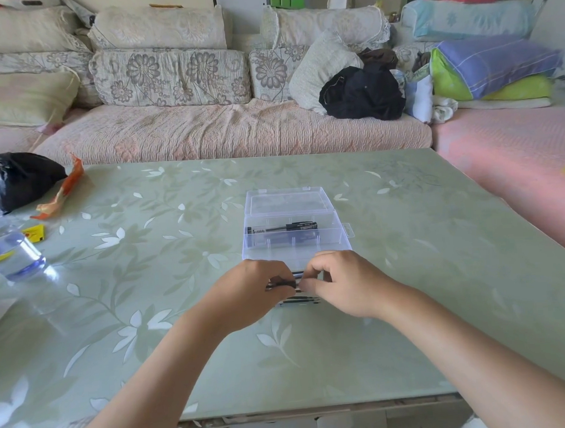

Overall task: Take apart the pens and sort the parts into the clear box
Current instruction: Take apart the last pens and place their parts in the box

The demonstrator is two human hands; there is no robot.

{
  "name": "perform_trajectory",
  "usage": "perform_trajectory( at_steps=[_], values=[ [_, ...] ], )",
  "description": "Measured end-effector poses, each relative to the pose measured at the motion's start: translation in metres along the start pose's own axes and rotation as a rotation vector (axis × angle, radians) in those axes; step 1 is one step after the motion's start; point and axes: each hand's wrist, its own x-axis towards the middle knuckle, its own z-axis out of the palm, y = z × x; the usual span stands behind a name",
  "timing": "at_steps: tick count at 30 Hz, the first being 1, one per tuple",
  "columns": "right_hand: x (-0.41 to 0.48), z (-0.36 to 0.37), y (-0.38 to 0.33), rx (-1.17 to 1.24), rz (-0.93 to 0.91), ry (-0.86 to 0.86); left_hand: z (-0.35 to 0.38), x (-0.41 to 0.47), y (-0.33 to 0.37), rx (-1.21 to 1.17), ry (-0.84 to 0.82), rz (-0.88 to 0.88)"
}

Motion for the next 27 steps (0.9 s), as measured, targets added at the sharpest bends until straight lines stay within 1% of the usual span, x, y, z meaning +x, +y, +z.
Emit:
perform_trajectory(
  at_steps=[3, 7, 14, 19, 20, 22, 24, 27],
  values=[
    [0.000, 0.001, 0.001, -0.007, -0.002, -0.012, 0.000, 0.000, 0.000, -0.005, 0.000, -0.002],
    [-0.001, -0.001, -0.001, -0.015, -0.012, 0.019, 0.000, 0.000, 0.000, -0.003, 0.004, -0.009],
    [0.001, 0.000, 0.000, -0.016, 0.007, -0.025, 0.001, 0.000, 0.001, 0.051, 0.032, 0.027],
    [0.001, -0.016, 0.007, 0.030, 0.032, 0.037, 0.001, -0.001, 0.004, 0.058, 0.082, 0.013],
    [0.001, -0.022, 0.011, 0.012, 0.049, 0.052, 0.001, -0.001, 0.003, 0.056, 0.082, 0.008],
    [0.001, -0.033, 0.023, -0.097, 0.094, 0.054, 0.000, -0.002, 0.002, 0.046, 0.072, -0.009],
    [-0.001, -0.039, 0.034, -0.228, 0.135, 0.021, 0.000, -0.001, 0.002, 0.026, 0.062, -0.023],
    [-0.005, -0.040, 0.041, -0.281, 0.167, -0.053, 0.002, 0.000, 0.001, 0.006, 0.038, -0.026]
  ],
)
